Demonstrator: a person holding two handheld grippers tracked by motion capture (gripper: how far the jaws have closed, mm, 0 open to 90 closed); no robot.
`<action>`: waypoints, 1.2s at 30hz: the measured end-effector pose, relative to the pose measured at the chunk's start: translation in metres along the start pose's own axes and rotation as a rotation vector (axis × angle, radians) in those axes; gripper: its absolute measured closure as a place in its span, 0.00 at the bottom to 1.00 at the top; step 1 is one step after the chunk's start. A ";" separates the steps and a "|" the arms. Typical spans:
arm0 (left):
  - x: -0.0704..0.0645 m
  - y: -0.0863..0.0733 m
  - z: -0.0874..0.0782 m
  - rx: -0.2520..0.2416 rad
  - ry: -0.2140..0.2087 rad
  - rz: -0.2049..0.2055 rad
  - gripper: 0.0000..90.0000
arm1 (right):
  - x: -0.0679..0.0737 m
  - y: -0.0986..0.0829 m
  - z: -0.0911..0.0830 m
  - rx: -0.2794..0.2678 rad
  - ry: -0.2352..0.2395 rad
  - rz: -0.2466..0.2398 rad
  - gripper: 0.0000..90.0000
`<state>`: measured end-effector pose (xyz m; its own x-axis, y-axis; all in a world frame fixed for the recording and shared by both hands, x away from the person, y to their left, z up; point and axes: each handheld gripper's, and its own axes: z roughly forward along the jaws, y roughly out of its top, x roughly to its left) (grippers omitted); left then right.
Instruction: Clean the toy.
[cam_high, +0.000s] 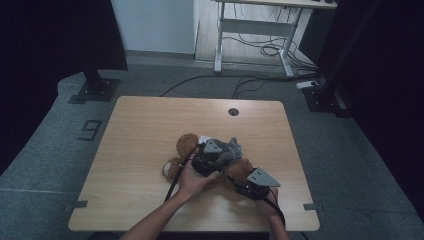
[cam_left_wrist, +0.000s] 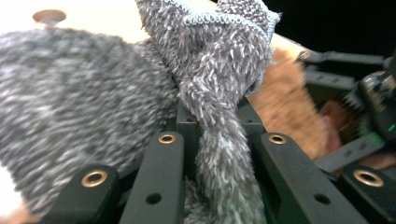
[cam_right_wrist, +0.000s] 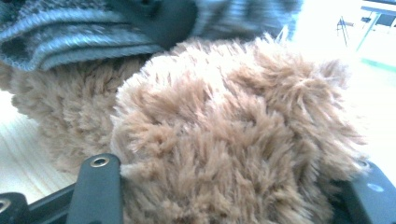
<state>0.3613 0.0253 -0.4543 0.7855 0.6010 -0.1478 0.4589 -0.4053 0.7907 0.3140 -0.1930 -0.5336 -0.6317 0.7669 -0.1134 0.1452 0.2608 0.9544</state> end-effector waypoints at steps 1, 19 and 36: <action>0.004 -0.004 -0.005 -0.008 -0.002 -0.008 0.86 | 0.000 0.000 -0.001 0.003 0.003 -0.002 0.41; 0.069 -0.051 -0.067 -0.065 0.111 -0.137 0.86 | 0.000 -0.003 -0.003 -0.008 0.008 0.011 0.40; 0.061 -0.005 -0.071 -0.088 0.108 -0.108 0.85 | -0.001 -0.004 -0.003 -0.021 0.010 0.009 0.39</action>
<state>0.3774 0.1128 -0.4255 0.6821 0.7103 -0.1738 0.4962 -0.2750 0.8235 0.3116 -0.1972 -0.5365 -0.6378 0.7634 -0.1021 0.1352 0.2415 0.9609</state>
